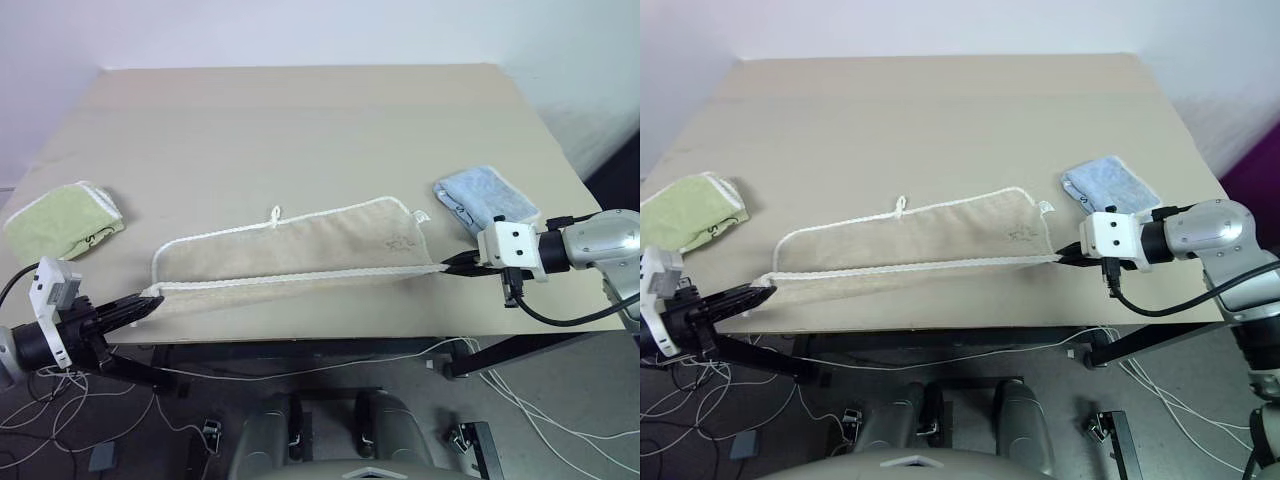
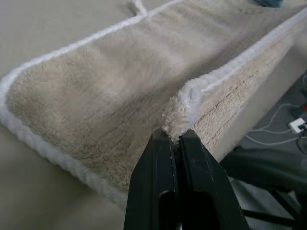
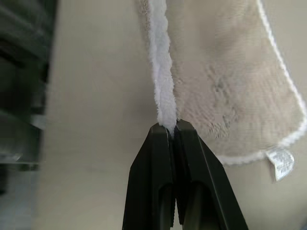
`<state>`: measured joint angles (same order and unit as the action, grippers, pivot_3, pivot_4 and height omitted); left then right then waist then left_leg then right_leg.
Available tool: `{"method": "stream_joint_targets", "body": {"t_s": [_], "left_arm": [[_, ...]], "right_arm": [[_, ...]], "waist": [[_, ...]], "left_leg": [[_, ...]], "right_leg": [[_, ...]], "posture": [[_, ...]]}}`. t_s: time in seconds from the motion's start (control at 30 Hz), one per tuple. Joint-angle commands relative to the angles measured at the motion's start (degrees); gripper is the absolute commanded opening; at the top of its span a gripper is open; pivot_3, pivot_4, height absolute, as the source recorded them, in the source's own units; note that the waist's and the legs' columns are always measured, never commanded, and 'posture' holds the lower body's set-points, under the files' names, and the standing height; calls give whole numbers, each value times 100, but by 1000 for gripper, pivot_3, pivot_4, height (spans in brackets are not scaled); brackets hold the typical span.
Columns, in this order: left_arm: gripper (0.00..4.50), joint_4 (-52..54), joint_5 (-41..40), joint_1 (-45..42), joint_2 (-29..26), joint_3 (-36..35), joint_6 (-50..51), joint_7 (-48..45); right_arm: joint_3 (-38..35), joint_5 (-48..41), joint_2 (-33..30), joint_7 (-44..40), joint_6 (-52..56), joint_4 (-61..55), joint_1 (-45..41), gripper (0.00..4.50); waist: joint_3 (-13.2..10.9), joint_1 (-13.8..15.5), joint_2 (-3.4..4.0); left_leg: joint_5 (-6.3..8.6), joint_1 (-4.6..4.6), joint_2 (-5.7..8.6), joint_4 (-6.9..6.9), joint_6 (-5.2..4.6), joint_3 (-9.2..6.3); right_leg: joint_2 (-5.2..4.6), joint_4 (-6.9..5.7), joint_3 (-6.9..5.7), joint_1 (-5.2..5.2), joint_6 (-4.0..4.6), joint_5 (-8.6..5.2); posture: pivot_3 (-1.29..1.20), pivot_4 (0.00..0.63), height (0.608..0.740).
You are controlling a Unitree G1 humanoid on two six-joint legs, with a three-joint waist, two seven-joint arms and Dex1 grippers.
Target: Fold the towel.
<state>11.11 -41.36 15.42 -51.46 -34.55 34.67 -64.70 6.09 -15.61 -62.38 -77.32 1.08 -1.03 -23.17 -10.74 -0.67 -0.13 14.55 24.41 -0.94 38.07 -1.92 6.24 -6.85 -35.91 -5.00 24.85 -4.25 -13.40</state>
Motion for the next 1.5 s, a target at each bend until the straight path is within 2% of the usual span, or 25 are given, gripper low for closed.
{"method": "stream_joint_targets", "body": {"t_s": [0.03, 0.17, 0.37, 0.57, 0.83, 0.97, 1.3, 1.4, 1.5], "left_arm": [[0, 87, -19, -16, -179, -278, 10, -42], [0, 6, 248, -388, -143, 220, -80, 245], [0, -1039, 1202, -1479, 82, 989, -563, 1130], [0, -1683, 1720, -2058, 199, 1414, -909, 1495], [0, -1949, 2029, -2346, 383, 1695, -1099, 1735], [1076, -2018, 1953, -2449, 511, 1628, -1101, 1822], [4477, -2266, 1996, -2857, 789, 1149, -1258, 2839], [4500, -2024, 1805, -2912, 896, 773, -1217, 3204], [4500, -1528, 1713, -2679, 934, 693, -1246, 3131]], "right_arm": [[-247, -39, -157, -116, 187, -159, -28, 55], [134, 689, 385, 352, -209, 467, -695, 55], [799, 2119, 1471, 1371, -1352, 2513, -2280, 55], [1326, 2975, 2250, 2016, -2481, 4472, -3517, 55], [1615, 3514, 2686, 2455, -3276, 5971, -4175, 55], [1572, 3542, 2718, 2427, -3405, 6225, -4235, 1005], [1130, 3411, 2378, 3244, -3445, 5822, -4199, 4363], [422, 2508, 2166, 2940, -2781, 4721, -3560, 4471], [-273, 1264, 2039, 2343, -1085, 2900, -2340, 4471]], "waist": [[0, 1, 0], [0, -16, 0], [2, -38, -2], [0, -51, -5], [1, -55, -6], [1, -61, -6], [1, -52, -5], [3, -35, -9], [7, -10, -16]], "left_leg": [[1, 4, 0, -1, -1, 0], [1, 6, 1, -3, -2, 1], [-13, 19, 2, -4, 19, 10], [-37, 33, 3, -3, 20, 22], [-38, 32, 3, -1, 19, 24], [-39, 31, 1, -1, 20, 24], [-40, 28, 1, 1, 21, 24], [-40, 28, 1, 1, 21, 22], [-39, 22, -1, 1, 21, 9]], "right_leg": [[0, 2, 0, 2, 1, 0], [-1, 5, 0, 4, 5, 2], [4, -12, 2, 6, 6, 8], [13, -20, -3, 13, -18, 21], [28, -25, -6, 9, -21, 22], [31, -26, -5, 8, -22, 23], [30, -29, -5, 5, -24, 24], [29, -28, -5, 2, -25, 24], [21, -21, -16, -16, -25, 24]], "posture": [[0, 150, 740], [0, 150, 740], [0, 150, 740], [0, 150, 740], [0, 150, 740], [0, 150, 740], [0, 150, 740], [0, 150, 740], [0, 150, 740]]}}
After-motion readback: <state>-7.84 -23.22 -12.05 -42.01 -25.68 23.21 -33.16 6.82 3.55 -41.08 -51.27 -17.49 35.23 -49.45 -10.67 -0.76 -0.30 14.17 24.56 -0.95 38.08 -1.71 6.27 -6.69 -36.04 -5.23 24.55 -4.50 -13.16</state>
